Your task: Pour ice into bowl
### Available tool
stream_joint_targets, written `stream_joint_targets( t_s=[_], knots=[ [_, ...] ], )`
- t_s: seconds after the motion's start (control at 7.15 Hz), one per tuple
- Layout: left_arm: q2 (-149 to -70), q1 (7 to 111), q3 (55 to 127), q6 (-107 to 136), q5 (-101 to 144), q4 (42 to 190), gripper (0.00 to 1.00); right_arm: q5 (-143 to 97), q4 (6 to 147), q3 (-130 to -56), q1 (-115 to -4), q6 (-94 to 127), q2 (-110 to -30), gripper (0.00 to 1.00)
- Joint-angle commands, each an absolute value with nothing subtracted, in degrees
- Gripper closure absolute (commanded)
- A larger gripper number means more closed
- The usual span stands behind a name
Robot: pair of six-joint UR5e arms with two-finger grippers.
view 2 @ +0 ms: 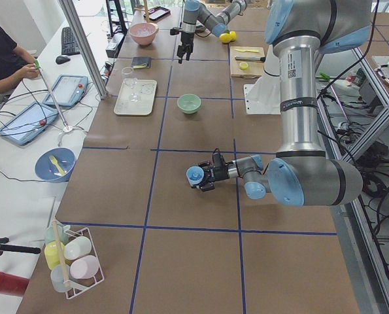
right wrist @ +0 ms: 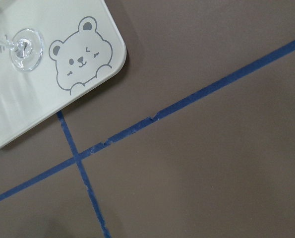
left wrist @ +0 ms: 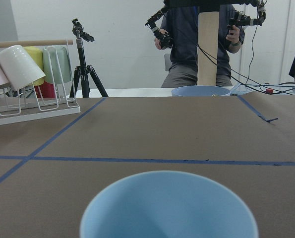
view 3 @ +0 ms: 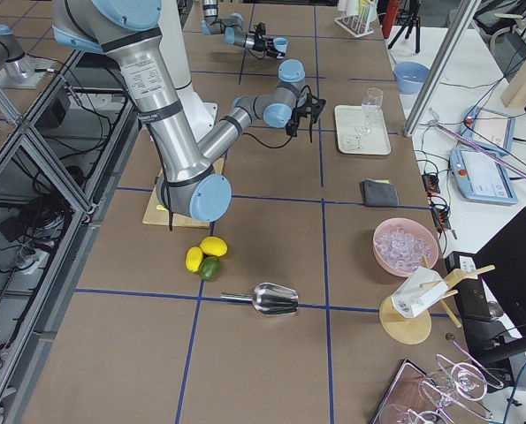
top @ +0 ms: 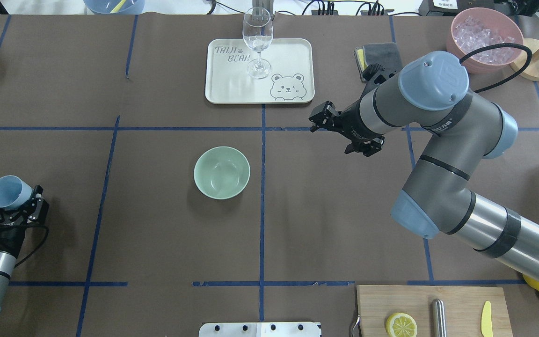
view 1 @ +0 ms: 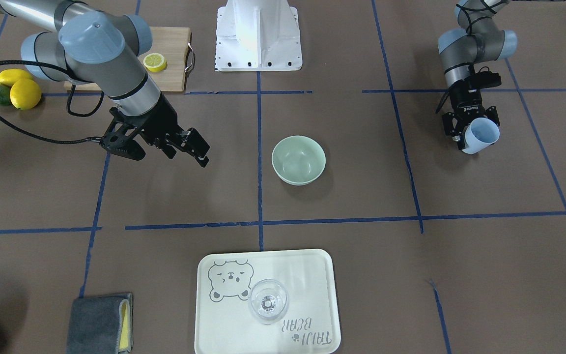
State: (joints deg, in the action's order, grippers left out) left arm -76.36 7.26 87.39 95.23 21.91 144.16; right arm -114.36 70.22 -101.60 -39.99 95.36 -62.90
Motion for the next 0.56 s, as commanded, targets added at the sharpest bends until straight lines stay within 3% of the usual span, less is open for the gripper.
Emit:
stream_joint_targets(
  t_s=[0.0,0.28,0.42],
  knots=[
    [-76.4,8.2,87.4,92.0,22.0,145.3,0.59,-114.3,70.2,-101.7,-39.9,95.4,-62.9,0.0],
    [-76.6,9.0,87.5,79.2,22.0,155.8,0.81,-114.3,70.2,-101.6,-39.8,95.4,-62.8,0.0],
    [-76.8,9.1,87.5,70.6,22.1,162.4,0.86,-114.3,70.2,-101.6,-39.8,95.4,-62.8,0.0]
  ],
)
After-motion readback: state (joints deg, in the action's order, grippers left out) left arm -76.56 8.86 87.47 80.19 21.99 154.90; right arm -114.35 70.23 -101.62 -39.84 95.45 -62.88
